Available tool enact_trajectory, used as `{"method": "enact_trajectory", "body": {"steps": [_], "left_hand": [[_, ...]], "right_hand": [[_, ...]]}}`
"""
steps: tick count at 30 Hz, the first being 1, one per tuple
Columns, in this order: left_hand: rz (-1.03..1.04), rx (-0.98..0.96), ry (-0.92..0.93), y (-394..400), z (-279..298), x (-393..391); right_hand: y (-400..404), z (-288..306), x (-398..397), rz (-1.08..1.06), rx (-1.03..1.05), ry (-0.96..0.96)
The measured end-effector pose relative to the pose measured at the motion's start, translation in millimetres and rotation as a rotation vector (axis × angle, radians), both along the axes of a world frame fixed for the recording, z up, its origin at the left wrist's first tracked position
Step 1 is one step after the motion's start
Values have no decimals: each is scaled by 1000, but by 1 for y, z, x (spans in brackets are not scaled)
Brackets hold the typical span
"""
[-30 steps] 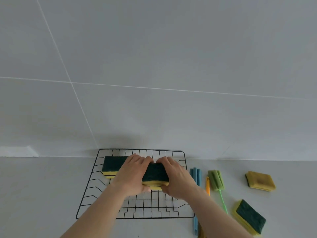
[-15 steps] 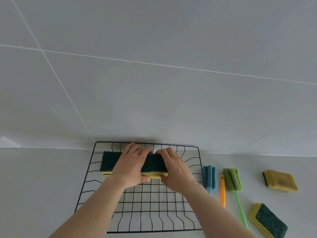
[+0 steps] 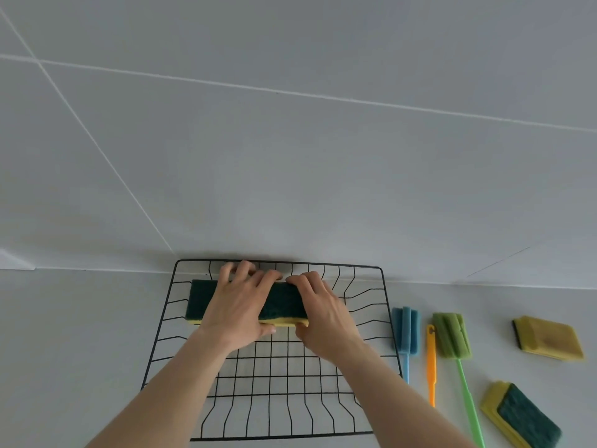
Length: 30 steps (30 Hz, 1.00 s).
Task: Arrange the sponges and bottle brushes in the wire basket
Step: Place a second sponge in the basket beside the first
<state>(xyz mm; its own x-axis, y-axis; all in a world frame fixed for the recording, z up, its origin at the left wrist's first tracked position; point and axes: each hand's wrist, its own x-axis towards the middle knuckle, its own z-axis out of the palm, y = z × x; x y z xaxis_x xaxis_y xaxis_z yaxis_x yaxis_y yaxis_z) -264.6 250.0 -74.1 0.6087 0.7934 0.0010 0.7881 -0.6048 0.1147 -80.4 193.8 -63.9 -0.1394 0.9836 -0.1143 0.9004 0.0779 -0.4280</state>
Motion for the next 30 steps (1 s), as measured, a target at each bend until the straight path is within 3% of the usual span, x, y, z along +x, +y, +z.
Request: {"method": "enact_trajectory", "body": {"steps": [16,30], "left_hand": [[-18,-117,-72,7,-5,-5],[-64,-51,-116,7,9,-18]], "right_hand": [[-5,-4,-1,-1,81,-64],[-8,3,-1,0,90,-66]]}}
